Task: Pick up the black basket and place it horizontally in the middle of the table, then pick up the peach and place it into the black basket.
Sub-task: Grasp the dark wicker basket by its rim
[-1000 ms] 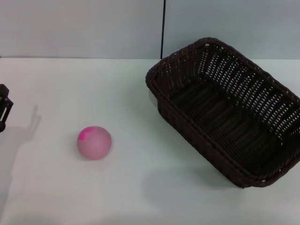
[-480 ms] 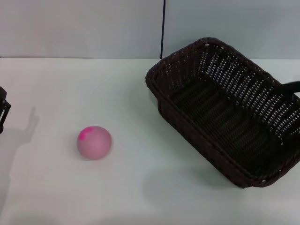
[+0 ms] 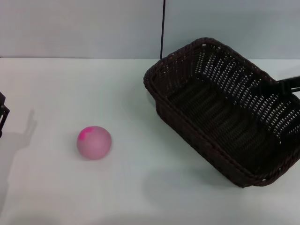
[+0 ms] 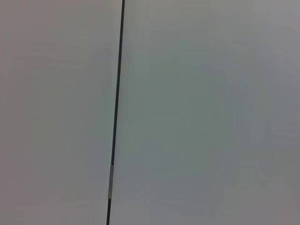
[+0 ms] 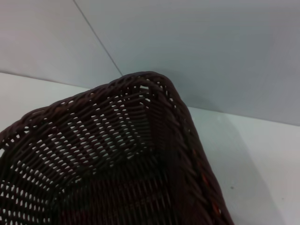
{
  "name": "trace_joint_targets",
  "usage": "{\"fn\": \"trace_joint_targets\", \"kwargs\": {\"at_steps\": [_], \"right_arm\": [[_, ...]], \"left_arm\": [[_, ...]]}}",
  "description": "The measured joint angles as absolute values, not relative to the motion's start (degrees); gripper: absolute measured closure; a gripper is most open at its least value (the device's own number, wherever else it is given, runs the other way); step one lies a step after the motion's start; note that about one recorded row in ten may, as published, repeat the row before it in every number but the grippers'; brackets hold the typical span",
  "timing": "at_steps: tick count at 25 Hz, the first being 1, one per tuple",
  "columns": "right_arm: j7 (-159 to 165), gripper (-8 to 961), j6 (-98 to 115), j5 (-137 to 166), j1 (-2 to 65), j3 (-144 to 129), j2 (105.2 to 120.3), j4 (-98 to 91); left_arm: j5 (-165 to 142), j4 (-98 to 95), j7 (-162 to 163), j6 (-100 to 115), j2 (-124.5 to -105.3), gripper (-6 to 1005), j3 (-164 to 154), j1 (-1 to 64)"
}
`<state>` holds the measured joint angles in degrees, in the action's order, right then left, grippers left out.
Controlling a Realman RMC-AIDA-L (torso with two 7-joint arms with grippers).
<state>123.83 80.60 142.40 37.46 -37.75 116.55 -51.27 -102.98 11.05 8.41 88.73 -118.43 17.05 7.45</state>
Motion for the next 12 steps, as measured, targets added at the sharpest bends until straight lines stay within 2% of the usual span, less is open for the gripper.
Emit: {"fn": "trace_joint_targets", "kwargs": {"at_steps": [6,11,12], "right_arm": [[123.84,359,80.34,142.4,37.44,-38.01,116.68,-51.55],[123.68,608,80.49,142.4,37.4,-38.07,116.72,-51.74],[123.52,633,80.66,142.4,37.42,-38.08,116.72,-51.9]], "left_arm": [[-102.99,11.07,8.87,89.32,-118.47,235,17.04,7.09],[-103.01,11.07,8.88,89.33,-118.48,238,17.04,7.25],[-103.01,11.08,8.88,89.3,-118.48,239,17.05,7.37]]}}
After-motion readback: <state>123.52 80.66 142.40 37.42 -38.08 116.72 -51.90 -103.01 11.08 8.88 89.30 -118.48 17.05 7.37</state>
